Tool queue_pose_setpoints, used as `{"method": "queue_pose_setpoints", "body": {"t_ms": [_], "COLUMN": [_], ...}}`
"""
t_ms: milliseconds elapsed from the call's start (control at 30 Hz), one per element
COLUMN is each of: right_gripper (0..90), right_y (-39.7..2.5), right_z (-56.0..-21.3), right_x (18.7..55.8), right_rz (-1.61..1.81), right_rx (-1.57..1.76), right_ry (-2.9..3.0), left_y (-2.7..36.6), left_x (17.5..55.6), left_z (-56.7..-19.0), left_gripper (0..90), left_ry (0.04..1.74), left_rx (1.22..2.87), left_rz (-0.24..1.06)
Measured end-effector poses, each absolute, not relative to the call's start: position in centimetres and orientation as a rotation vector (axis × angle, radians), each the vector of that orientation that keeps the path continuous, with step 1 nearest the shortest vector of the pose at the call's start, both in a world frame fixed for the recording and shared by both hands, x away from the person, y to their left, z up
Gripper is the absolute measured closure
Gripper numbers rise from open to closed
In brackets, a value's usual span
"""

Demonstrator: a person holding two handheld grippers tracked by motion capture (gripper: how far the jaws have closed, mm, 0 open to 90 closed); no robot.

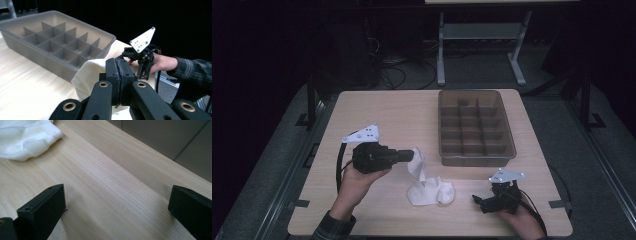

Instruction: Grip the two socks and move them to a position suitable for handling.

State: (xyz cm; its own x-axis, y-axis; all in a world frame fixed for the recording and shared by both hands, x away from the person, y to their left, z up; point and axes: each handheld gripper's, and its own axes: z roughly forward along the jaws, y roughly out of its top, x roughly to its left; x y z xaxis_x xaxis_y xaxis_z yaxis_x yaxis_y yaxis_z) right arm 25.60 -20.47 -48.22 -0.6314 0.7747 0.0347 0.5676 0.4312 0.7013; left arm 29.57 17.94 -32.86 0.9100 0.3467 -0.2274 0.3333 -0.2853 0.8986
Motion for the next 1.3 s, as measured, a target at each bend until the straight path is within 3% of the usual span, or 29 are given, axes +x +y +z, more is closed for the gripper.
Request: {"method": "queue_pose_setpoints", "body": {"t_ms": [1300], "right_gripper": [0.8], "right_y": [-20.5], "right_z": [-48.2], "right_x": [25.6], "right_rz": [1.004], "right_rx": [1.159], "right_ry": [2.394], "left_y": [9.9], "left_x": [29.4], "left_z": [-34.7], "left_gripper": [89.4], "left_ry": [0.361], "left_rx": [1.955], "left_rz": [-0.137]}}
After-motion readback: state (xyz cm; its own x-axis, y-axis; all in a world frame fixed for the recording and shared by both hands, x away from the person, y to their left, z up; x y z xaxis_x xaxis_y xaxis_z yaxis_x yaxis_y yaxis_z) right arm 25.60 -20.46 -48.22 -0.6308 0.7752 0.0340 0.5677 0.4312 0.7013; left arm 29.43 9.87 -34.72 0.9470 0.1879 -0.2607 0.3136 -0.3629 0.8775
